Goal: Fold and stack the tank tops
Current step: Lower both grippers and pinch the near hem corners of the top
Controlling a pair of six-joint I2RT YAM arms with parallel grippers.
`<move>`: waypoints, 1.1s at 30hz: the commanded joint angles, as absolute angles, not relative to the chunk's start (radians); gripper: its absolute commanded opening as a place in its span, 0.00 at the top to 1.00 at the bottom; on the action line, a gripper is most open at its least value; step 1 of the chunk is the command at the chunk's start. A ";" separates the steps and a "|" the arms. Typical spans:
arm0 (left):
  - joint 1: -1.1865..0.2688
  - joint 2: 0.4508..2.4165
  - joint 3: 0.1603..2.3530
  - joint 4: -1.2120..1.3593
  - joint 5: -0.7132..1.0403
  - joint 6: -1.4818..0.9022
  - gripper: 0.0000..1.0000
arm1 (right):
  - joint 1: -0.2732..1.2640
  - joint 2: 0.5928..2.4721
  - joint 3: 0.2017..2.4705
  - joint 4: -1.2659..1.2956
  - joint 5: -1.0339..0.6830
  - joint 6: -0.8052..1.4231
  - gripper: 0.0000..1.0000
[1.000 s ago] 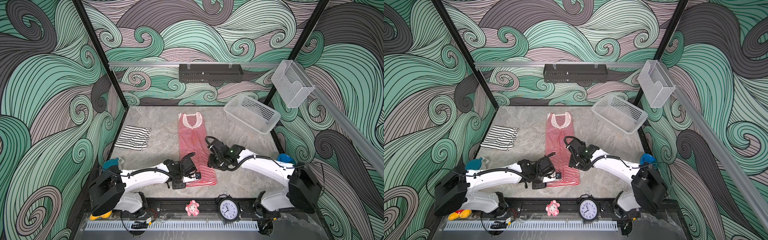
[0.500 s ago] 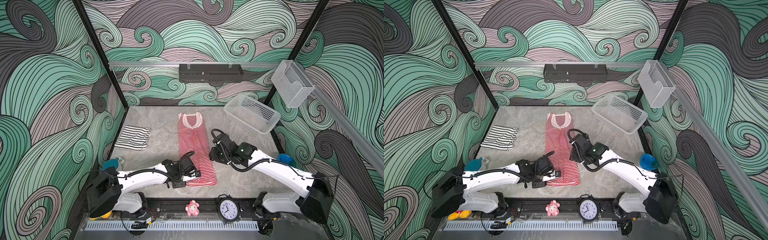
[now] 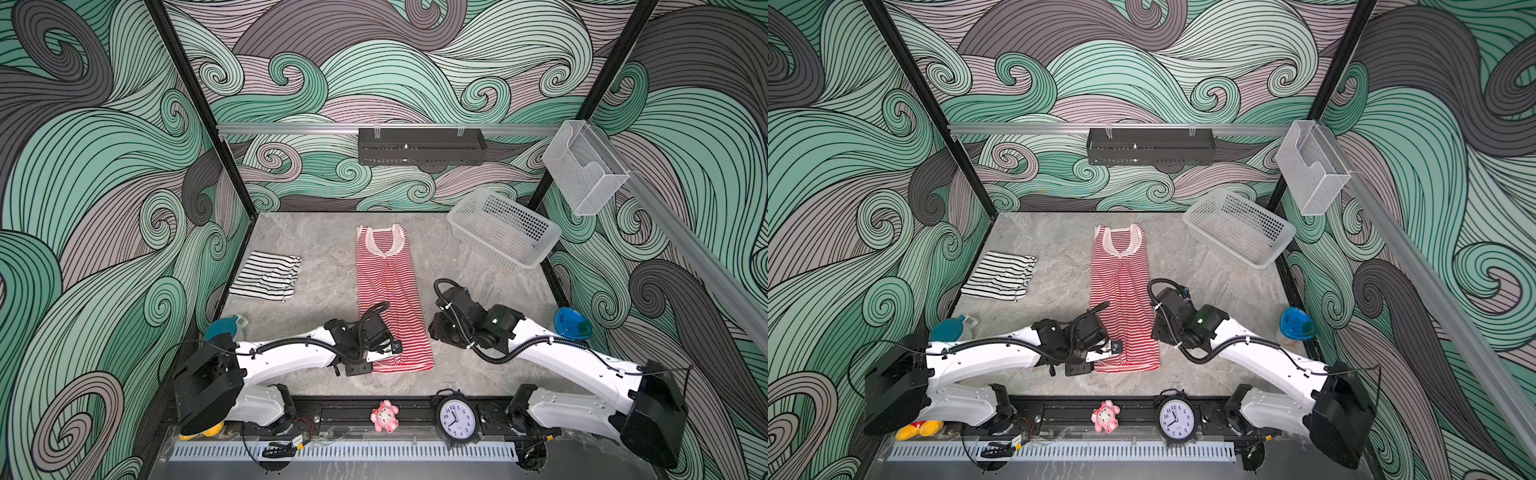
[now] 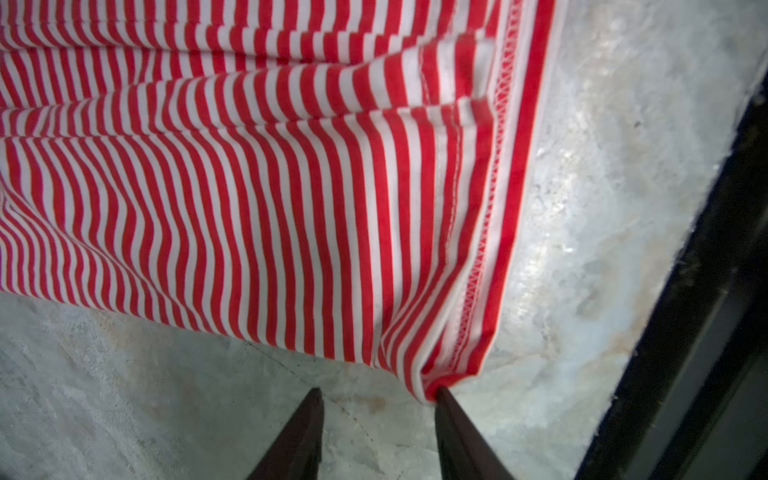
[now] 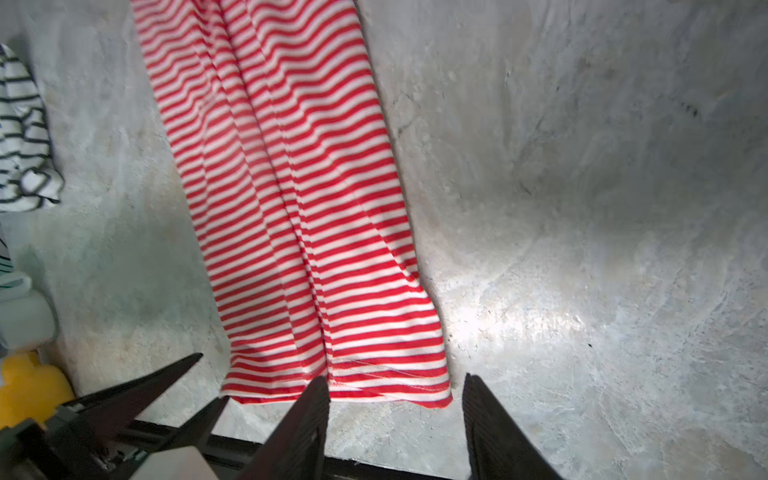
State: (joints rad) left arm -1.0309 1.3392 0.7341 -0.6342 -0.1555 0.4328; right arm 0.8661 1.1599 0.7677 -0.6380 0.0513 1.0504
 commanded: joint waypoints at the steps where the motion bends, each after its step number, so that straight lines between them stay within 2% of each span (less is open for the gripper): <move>1: -1.040 1.360 0.745 -0.650 -0.141 0.426 0.53 | 0.911 1.147 0.699 -0.594 0.004 1.126 0.48; 7: -1.041 1.356 0.763 -0.715 -0.042 0.465 0.53 | 0.986 1.144 0.595 -0.531 -0.013 1.202 0.48; 18: -1.094 1.371 0.765 -0.747 0.049 0.495 0.53 | 0.992 1.195 0.542 -0.437 -0.022 1.239 0.46; 33: -1.122 1.451 0.764 -0.671 -0.061 0.473 0.54 | 0.992 1.263 0.547 -0.418 -0.034 1.236 0.51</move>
State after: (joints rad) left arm -1.1179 1.4399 0.7380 -0.6907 -0.0181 0.4847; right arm 0.9882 1.2541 0.5476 -0.4141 -0.0338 1.2129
